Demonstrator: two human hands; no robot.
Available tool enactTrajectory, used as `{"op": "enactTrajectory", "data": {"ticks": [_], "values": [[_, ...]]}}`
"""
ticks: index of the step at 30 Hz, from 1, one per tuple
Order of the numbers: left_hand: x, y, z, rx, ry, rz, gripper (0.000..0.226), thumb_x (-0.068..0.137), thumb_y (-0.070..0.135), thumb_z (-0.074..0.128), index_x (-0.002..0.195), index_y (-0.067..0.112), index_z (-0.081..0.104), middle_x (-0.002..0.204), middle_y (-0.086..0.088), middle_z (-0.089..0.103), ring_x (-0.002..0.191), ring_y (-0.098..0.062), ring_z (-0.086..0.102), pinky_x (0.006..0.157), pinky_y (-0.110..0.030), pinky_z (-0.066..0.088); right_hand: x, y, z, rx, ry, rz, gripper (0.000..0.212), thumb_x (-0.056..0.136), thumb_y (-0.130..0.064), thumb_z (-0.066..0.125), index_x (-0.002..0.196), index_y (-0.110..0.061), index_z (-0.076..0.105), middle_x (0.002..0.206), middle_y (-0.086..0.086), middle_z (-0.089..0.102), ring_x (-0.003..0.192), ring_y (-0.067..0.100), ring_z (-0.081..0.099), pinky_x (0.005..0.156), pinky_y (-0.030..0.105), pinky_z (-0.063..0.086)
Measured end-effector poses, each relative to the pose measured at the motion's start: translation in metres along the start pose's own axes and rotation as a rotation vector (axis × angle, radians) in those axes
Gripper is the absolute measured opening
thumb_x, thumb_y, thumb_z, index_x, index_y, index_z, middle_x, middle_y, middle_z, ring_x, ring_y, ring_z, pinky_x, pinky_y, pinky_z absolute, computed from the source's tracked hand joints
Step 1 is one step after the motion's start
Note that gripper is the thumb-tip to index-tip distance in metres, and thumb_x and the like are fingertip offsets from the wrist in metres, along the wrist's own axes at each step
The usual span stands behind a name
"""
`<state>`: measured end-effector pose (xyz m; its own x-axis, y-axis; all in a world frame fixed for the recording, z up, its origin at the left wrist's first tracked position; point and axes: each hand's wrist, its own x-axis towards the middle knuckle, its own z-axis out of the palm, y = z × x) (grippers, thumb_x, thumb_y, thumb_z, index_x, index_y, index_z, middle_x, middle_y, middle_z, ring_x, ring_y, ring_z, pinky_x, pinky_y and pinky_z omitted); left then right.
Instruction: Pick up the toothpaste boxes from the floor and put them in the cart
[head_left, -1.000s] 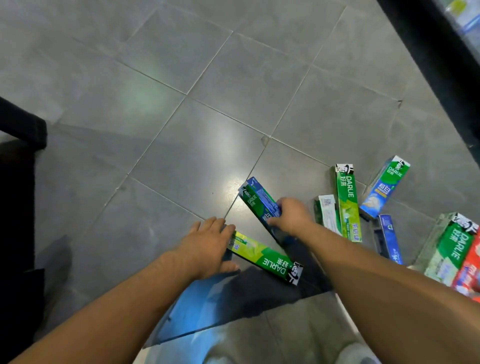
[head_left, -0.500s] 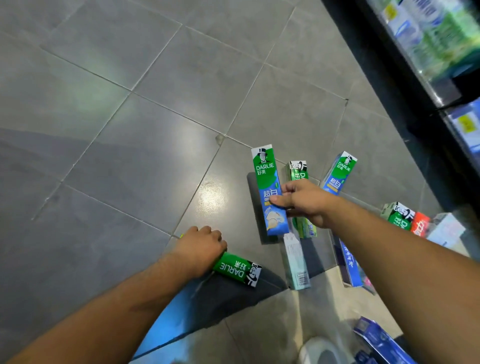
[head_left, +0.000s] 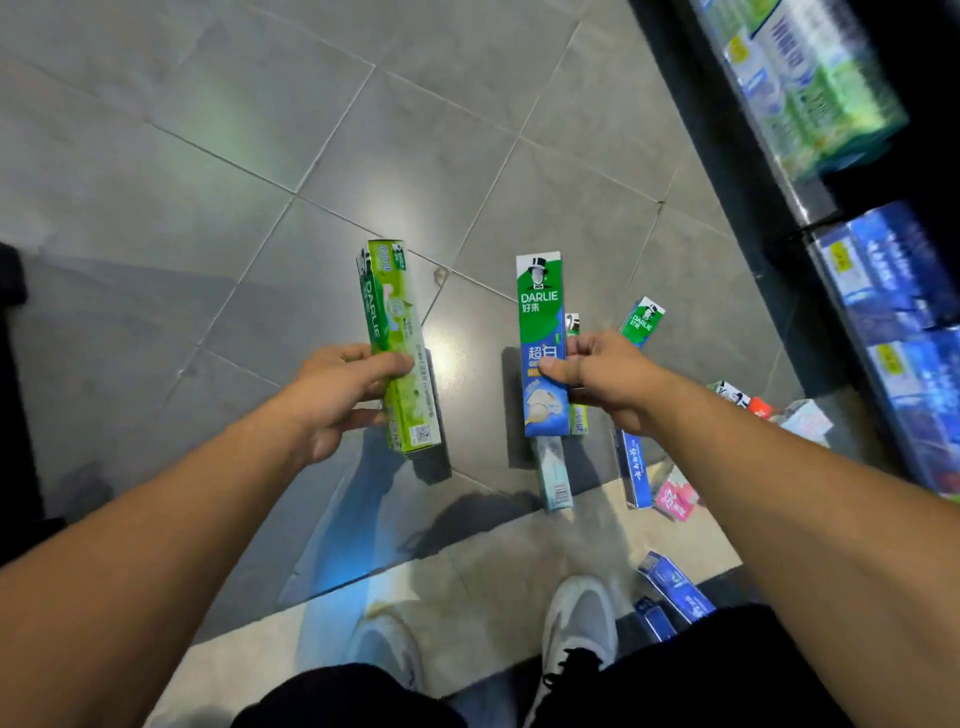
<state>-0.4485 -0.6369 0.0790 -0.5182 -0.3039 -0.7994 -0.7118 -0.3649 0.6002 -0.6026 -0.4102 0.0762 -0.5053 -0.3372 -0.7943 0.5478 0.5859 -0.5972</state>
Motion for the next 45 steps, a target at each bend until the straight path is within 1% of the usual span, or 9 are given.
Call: {"op": "enactTrajectory", "data": {"ticks": [7, 16, 19, 22, 29, 33, 38, 42, 45], "values": [[-0.19, 0.14, -0.003, 0.008, 0.003, 0.022, 0.015, 0.085, 0.012, 0.073, 0.1, 0.009, 0.072, 0.091, -0.008, 0.076, 0.074, -0.013, 0.071, 0.059, -0.026, 0.057, -0.185, -0.122, -0.03, 0.037, -0.004, -0.028, 0.021, 0.091, -0.003, 0.066, 0.112, 0.001, 0.065, 0.09, 0.009, 0.072, 0.068, 0.014, 0.069, 0.056, 0.022, 0.055], [-0.451, 0.348, -0.009, 0.138, -0.109, 0.204, 0.027, 0.078, 0.01, 0.081, 0.102, 0.002, 0.071, 0.098, -0.015, 0.075, 0.081, -0.021, 0.071, 0.078, -0.043, 0.06, -0.439, -0.284, -0.066, 0.142, 0.06, -0.154, 0.025, 0.088, -0.006, 0.071, 0.112, 0.002, 0.065, 0.1, 0.016, 0.075, 0.088, 0.027, 0.072, 0.089, 0.044, 0.058], [-0.516, 0.396, -0.004, 0.214, -0.137, 0.315, 0.047, 0.06, 0.021, 0.084, 0.1, -0.001, 0.072, 0.096, -0.019, 0.074, 0.078, -0.02, 0.07, 0.072, -0.041, 0.062, -0.512, -0.317, -0.075, 0.171, 0.113, -0.243, 0.026, 0.09, -0.005, 0.07, 0.114, 0.004, 0.065, 0.106, 0.017, 0.074, 0.087, 0.024, 0.071, 0.084, 0.038, 0.058], [-0.563, 0.422, 0.008, 0.283, -0.19, 0.408, 0.039, 0.064, 0.019, 0.087, 0.098, 0.003, 0.075, 0.096, -0.016, 0.075, 0.075, -0.017, 0.071, 0.062, -0.034, 0.058, -0.577, -0.33, -0.077, 0.213, 0.171, -0.323, 0.027, 0.09, -0.008, 0.07, 0.115, 0.0, 0.066, 0.106, 0.013, 0.075, 0.087, 0.019, 0.071, 0.079, 0.032, 0.058], [-0.623, 0.432, 0.07, 0.452, -0.405, 0.468, 0.019, 0.083, 0.01, 0.076, 0.101, 0.004, 0.073, 0.088, -0.01, 0.076, 0.067, -0.013, 0.07, 0.063, -0.032, 0.06, -0.69, -0.279, -0.087, 0.347, 0.356, -0.401, 0.007, 0.091, -0.008, 0.069, 0.098, -0.008, 0.069, 0.097, 0.013, 0.074, 0.078, 0.015, 0.07, 0.066, 0.023, 0.056], [-0.658, 0.414, 0.125, 0.548, -0.539, 0.51, 0.021, 0.085, 0.01, 0.075, 0.104, 0.002, 0.072, 0.086, -0.011, 0.074, 0.07, -0.016, 0.068, 0.067, -0.036, 0.06, -0.743, -0.224, -0.105, 0.424, 0.511, -0.357, 0.031, 0.09, -0.013, 0.072, 0.11, 0.008, 0.062, 0.112, 0.029, 0.067, 0.088, 0.023, 0.067, 0.068, 0.026, 0.053], [-0.703, 0.37, 0.209, 0.725, -0.705, 0.534, 0.025, 0.083, 0.015, 0.078, 0.104, 0.002, 0.072, 0.093, -0.014, 0.076, 0.075, -0.019, 0.069, 0.067, -0.035, 0.06, -0.819, -0.147, -0.129, 0.603, 0.682, -0.357, 0.022, 0.092, -0.011, 0.068, 0.11, 0.003, 0.067, 0.103, 0.016, 0.073, 0.074, 0.015, 0.07, 0.06, 0.022, 0.054], [-0.749, 0.312, 0.297, 0.878, -0.857, 0.56, 0.023, 0.083, 0.021, 0.079, 0.101, 0.009, 0.074, 0.093, -0.01, 0.078, 0.088, -0.029, 0.073, 0.074, -0.039, 0.062, -0.89, -0.057, -0.15, 0.709, 0.834, -0.323, 0.024, 0.092, -0.016, 0.069, 0.113, -0.004, 0.069, 0.105, 0.011, 0.076, 0.101, 0.028, 0.072, 0.094, 0.046, 0.056], [-0.793, 0.254, 0.366, 0.956, -0.959, 0.579, 0.019, 0.082, 0.021, 0.08, 0.095, 0.008, 0.075, 0.089, -0.014, 0.075, 0.08, -0.028, 0.066, 0.073, -0.042, 0.059, -0.952, 0.025, -0.16, 0.791, 0.971, -0.296, 0.022, 0.092, -0.015, 0.069, 0.111, -0.004, 0.069, 0.106, 0.01, 0.076, 0.098, 0.024, 0.072, 0.087, 0.039, 0.058]]}}
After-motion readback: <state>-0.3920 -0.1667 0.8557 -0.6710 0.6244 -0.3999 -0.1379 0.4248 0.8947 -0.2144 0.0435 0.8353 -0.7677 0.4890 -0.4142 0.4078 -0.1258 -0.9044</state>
